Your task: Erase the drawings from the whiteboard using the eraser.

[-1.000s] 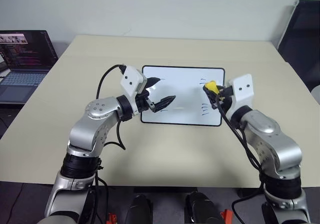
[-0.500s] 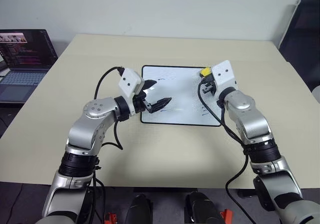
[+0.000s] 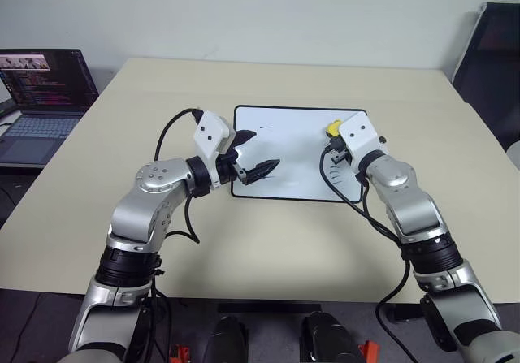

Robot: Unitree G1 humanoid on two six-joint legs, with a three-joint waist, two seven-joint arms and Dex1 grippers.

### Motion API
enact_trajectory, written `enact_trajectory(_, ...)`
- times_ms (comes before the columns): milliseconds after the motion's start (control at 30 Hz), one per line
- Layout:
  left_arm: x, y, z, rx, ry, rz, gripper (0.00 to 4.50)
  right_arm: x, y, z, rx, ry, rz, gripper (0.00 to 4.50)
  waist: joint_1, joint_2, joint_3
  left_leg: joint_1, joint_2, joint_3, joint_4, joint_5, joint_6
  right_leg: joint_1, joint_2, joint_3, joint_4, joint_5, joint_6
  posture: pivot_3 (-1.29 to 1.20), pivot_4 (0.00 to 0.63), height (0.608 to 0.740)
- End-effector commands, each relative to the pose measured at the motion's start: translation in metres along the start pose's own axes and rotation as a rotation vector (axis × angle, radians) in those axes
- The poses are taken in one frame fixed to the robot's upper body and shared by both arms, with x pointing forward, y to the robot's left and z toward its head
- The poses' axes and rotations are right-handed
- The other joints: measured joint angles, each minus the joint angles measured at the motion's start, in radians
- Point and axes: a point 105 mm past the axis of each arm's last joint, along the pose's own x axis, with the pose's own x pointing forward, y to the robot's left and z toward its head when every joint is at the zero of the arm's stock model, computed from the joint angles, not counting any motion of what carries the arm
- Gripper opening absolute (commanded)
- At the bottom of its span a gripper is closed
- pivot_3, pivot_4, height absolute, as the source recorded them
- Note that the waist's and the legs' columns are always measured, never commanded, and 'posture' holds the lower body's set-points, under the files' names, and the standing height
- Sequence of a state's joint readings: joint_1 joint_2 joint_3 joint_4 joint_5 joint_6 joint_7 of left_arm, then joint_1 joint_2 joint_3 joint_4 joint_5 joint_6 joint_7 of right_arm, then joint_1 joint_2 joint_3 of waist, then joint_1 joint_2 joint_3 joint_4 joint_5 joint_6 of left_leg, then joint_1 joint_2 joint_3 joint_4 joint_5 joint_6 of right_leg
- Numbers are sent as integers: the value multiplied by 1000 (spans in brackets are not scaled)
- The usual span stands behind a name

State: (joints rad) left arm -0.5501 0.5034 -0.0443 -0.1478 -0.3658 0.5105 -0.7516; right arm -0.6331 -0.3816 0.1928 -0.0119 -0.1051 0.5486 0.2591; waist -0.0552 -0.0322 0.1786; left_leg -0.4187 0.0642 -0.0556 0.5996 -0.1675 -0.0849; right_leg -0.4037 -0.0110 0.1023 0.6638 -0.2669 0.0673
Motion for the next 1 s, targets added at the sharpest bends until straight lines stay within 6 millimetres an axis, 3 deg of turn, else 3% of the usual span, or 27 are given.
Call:
enact_trajectory(33,0,-3,12,36,-48,-9,4500,-8,24,-27,16,120,133,1069,-1,-1,-1,0,0,0,0,0,0,0,0,0,0,0,0,0,150,740)
enact_trajectory(100,0,-2,12,36,-47,-10,4500,-11,32,-29,3,136,182,1069,-2,-1,-1,0,0,0,0,0,0,0,0,0,0,0,0,0,150,740)
enact_trajectory(167,0,-2,11,35,-47,-11,4500,-11,28,-28,1,133,152,1069,-7,-1,-1,1,0,0,0,0,0,0,0,0,0,0,0,0,150,740)
enact_trajectory(300,0,-4,10,34,-46,-14,4500,-7,-10,-21,3,95,-47,1069,-7,-1,-1,1,0,0,0,0,0,0,0,0,1,1,-1,0,150,740)
enact_trajectory(433,-1,-4,9,33,-46,-16,4500,-6,-22,-16,9,67,-108,1069,-4,-1,-1,0,0,0,3,0,0,0,0,1,0,1,0,0,150,740)
enact_trajectory(600,0,-6,8,32,-46,-24,4500,-2,-11,-13,5,60,-59,1069,-4,-1,-1,0,0,0,3,0,0,0,0,1,0,1,0,0,150,740)
enact_trajectory(733,-1,-7,8,31,-48,-22,4500,-8,17,-20,-24,94,113,1069,-5,-1,-1,0,0,0,3,0,0,0,0,1,0,1,0,0,150,740)
enact_trajectory(800,-1,-7,8,30,-47,-20,4500,-10,21,-16,-52,75,134,1069,-8,-1,-1,0,0,0,3,0,0,0,1,1,0,1,0,0,150,740)
enact_trajectory(1000,-9,2,2,-1,-40,32,4500,-18,-19,2,5,-15,-40,1052,-11,-1,0,-1,0,0,3,0,0,-1,1,1,0,2,0,0,150,740)
